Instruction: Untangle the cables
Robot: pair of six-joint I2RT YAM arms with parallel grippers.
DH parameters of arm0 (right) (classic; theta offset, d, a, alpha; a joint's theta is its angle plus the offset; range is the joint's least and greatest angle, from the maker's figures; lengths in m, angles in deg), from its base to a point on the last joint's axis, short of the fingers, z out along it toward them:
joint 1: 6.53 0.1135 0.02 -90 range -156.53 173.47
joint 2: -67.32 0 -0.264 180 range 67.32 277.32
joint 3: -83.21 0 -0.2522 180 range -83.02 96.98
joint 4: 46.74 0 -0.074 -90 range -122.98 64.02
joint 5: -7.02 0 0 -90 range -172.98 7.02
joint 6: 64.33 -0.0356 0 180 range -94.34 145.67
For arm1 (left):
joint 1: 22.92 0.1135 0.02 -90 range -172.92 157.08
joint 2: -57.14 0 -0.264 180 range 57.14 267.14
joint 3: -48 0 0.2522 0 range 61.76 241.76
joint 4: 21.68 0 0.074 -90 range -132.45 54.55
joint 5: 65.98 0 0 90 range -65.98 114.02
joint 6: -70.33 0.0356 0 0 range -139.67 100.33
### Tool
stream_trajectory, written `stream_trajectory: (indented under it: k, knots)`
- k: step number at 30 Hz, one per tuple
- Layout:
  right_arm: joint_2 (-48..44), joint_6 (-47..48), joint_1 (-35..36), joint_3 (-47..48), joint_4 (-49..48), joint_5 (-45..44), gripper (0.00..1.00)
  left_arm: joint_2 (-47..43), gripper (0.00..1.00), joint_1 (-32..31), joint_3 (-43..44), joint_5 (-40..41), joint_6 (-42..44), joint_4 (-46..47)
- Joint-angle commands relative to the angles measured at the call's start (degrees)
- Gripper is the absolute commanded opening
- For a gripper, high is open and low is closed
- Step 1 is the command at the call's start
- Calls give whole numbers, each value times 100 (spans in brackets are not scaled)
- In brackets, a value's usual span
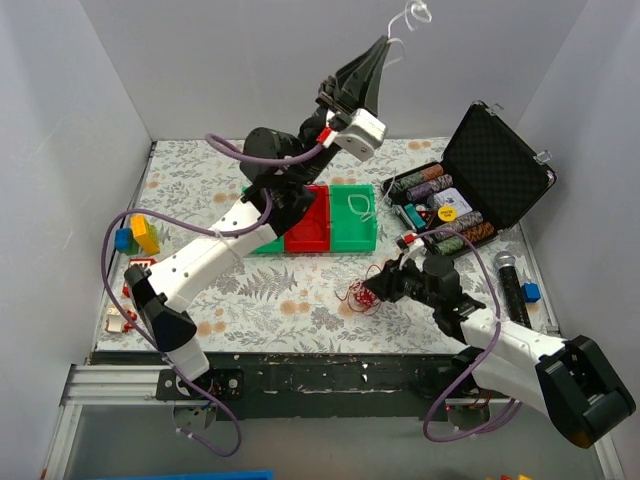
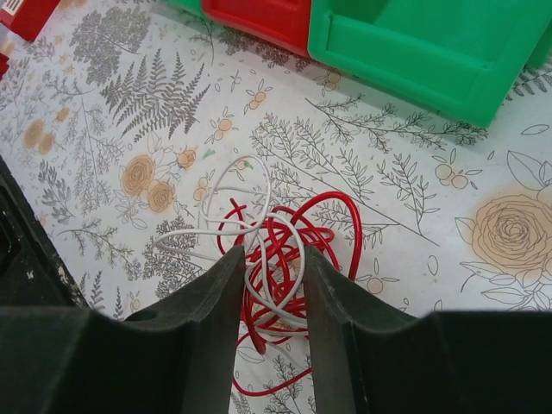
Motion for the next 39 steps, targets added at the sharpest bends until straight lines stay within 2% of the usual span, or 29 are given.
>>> stream_trajectory:
  k: [1, 4, 12, 19, 26, 29, 33, 39]
  knots:
    - [-360, 82, 34, -91, -56, -67, 40, -294, 0, 297, -1141, 492, -335, 179]
    - [-510, 117, 34, -108, 58, -111, 39, -304, 0, 587, -1609, 747, -721, 311]
    - [-528, 109, 34, -144, 50, -164, 37, 83, 0, 1071, -1610, 923, -1452, 285]
    - [-335, 100, 34, -65, 15, -94, 34, 382, 0, 1072, -846, 625, -1680, 127]
    - [-282, 100, 34, -56, 6, -103, 32, 435, 0, 1072, -389, 580, -1970, 215]
    - [-229, 109, 34, -47, -3, -103, 32, 452, 0, 1071, -212, 326, -2032, 162]
    - [-194, 100, 34, -38, 6, -94, 31, 453, 0, 1071, -457, 413, -1866, 162]
    - [-335, 100, 25, -91, 15, -164, 31, 400, 0, 1080, -1432, 422, -1330, 452]
